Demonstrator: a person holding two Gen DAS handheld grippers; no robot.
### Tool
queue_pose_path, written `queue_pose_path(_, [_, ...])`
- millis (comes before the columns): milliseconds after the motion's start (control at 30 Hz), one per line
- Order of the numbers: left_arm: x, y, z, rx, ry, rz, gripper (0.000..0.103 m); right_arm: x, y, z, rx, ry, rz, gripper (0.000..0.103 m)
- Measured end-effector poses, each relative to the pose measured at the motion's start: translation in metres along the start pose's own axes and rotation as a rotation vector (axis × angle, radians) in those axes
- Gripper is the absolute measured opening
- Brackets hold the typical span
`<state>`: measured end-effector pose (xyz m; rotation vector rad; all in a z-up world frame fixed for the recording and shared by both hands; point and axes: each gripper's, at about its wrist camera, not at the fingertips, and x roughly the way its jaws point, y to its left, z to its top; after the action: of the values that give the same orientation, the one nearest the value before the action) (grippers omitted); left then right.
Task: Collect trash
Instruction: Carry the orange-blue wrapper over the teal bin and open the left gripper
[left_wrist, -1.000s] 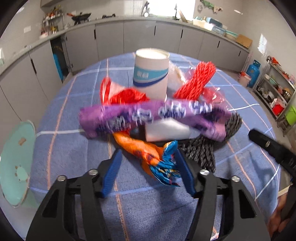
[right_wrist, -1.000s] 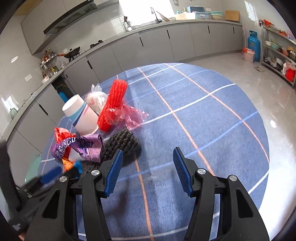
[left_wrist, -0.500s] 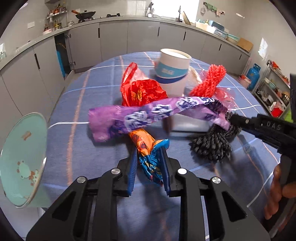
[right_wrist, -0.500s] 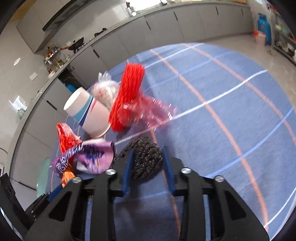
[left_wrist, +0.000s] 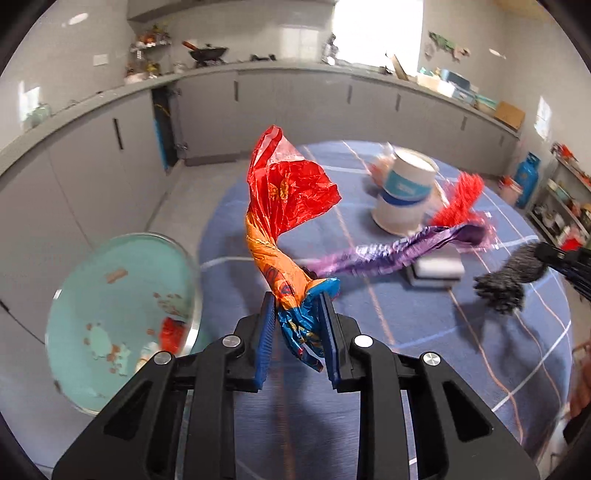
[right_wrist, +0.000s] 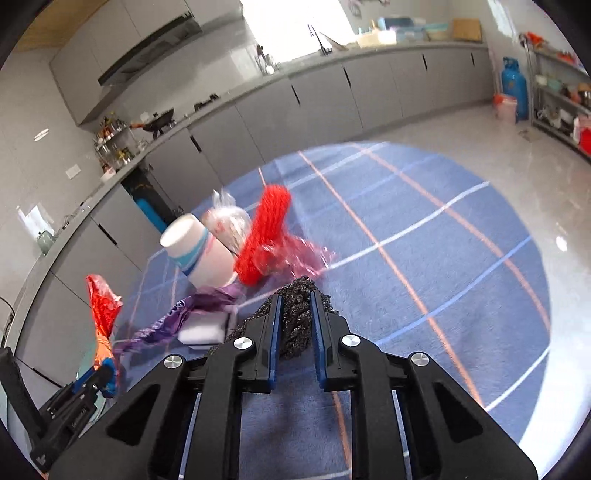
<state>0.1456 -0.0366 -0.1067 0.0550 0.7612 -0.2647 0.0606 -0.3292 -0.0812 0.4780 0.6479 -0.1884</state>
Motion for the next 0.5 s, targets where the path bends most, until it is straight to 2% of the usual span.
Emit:
queue_pose_path(100, [-0.010,0.014,0.004,-0.020,-0.024,0.038,0.024,-0.014,0.013,0.005,-0.039,-0.048,-0.008,0.016])
queue_pose_path(233, [-0.025,0.025,0.003,-0.026,-0.053,0.038,0.024,-0.031,0.034,0.007,-0.073,-0.096,0.023,0.016])
queue_pose_path(500, [-0.044,0.043,-0.005,-0.045,-0.075,0.039,0.024,-0.020,0.089,-0.001,-0.150,-0.071,0.097,0.016])
